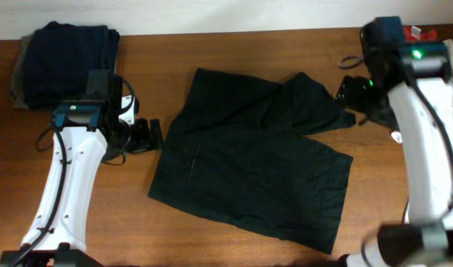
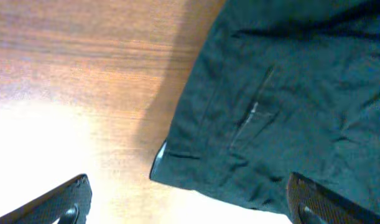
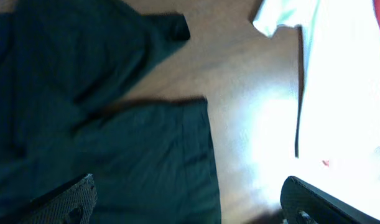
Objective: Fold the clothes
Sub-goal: 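Grasp the shorts' lower right edge with the right gripper, left holding left edge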
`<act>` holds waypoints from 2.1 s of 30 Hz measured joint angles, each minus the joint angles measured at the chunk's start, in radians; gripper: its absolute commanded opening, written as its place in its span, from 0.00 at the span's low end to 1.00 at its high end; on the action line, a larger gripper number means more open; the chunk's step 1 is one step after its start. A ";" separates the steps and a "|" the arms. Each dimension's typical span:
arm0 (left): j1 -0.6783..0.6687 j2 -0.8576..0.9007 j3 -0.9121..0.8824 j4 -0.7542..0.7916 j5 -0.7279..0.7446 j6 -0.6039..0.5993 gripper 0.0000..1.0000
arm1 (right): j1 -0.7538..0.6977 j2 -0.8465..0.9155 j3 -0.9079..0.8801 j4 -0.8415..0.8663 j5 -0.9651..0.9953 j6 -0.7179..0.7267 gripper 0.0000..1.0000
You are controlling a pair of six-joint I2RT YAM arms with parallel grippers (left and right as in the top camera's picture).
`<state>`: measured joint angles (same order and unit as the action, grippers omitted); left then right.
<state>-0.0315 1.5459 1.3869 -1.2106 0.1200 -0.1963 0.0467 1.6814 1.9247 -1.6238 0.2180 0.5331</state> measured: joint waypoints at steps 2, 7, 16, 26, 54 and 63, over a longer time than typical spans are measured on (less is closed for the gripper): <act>0.000 0.002 -0.022 0.004 -0.008 -0.007 0.99 | 0.046 -0.079 -0.074 -0.005 0.000 0.028 0.98; 0.000 0.003 -0.130 0.044 -0.021 -0.026 0.99 | 0.203 -0.320 -0.460 0.047 -0.019 0.147 0.98; 0.000 0.004 -0.323 0.236 -0.041 -0.034 0.99 | 0.222 -0.687 -1.051 0.326 -0.191 0.231 0.98; 0.012 0.125 -0.356 0.344 -0.050 -0.031 0.98 | 0.045 -0.573 -1.196 0.436 -0.249 0.240 0.98; 0.011 0.259 -0.352 0.400 -0.079 0.005 0.84 | -0.055 -0.485 -1.464 0.817 -0.366 0.472 0.98; 0.011 0.260 -0.352 0.400 -0.080 0.005 0.84 | -0.055 -0.451 -1.423 0.806 -0.332 0.373 0.98</act>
<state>-0.0200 1.8057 1.0348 -0.8104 0.0402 -0.1909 -0.0078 1.2308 0.5022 -0.8181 -0.1135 0.9062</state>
